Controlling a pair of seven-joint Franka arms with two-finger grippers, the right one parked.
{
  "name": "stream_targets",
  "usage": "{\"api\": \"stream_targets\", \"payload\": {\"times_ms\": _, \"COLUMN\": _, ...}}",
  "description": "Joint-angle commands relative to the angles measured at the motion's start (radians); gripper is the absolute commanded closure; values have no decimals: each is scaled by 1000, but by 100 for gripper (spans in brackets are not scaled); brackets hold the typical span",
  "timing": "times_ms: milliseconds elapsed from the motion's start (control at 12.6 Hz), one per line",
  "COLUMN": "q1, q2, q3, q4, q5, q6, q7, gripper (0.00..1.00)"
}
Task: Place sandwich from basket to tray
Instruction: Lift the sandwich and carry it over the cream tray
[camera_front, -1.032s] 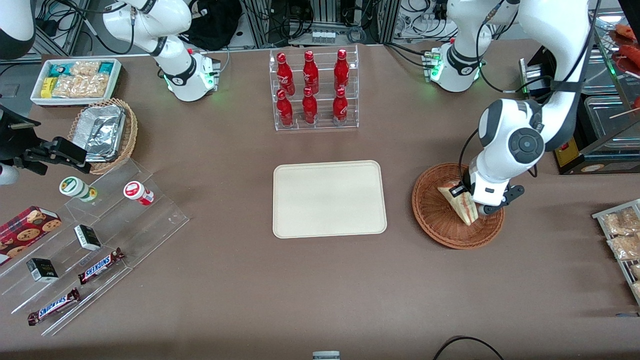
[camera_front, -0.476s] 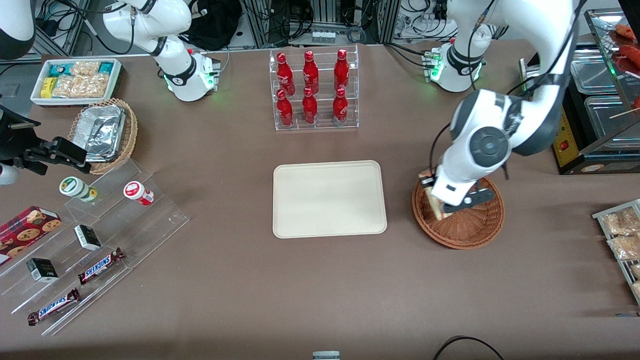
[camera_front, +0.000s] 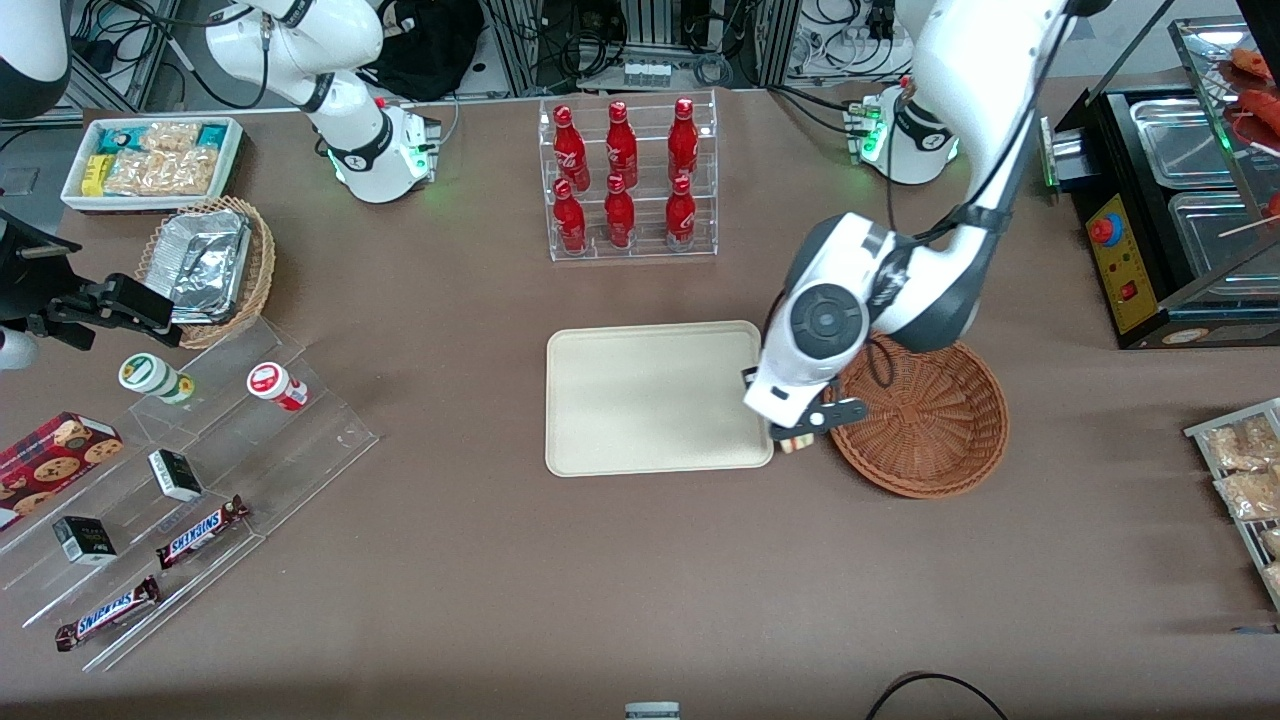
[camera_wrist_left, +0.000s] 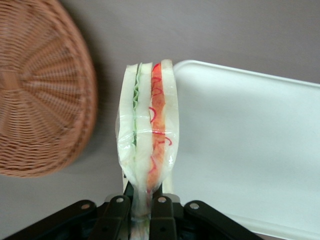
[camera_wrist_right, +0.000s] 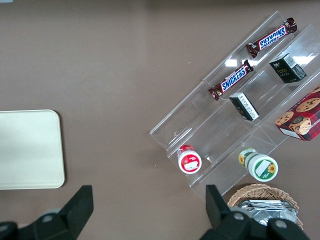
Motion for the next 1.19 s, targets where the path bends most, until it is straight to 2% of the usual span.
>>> {"api": "stream_targets", "payload": {"times_ms": 0, "q1": -73, "q2": 103, "q3": 10, "q4": 129, "q5": -47, "q6": -3, "q7": -31, "gripper": 100}}
{"api": "stream_targets", "payload": {"times_ms": 397, "q1": -194, "q2": 220, "q3": 11, "q4": 231, "q5": -68, "q6": 100, "q7": -133, "gripper": 100}}
{"api": "stream_targets", "payload": {"times_ms": 1111, "q1": -234, "q2": 286, "q3": 11, "q4": 269, "q5": -60, "q6": 152, "q7": -164, "gripper": 99}}
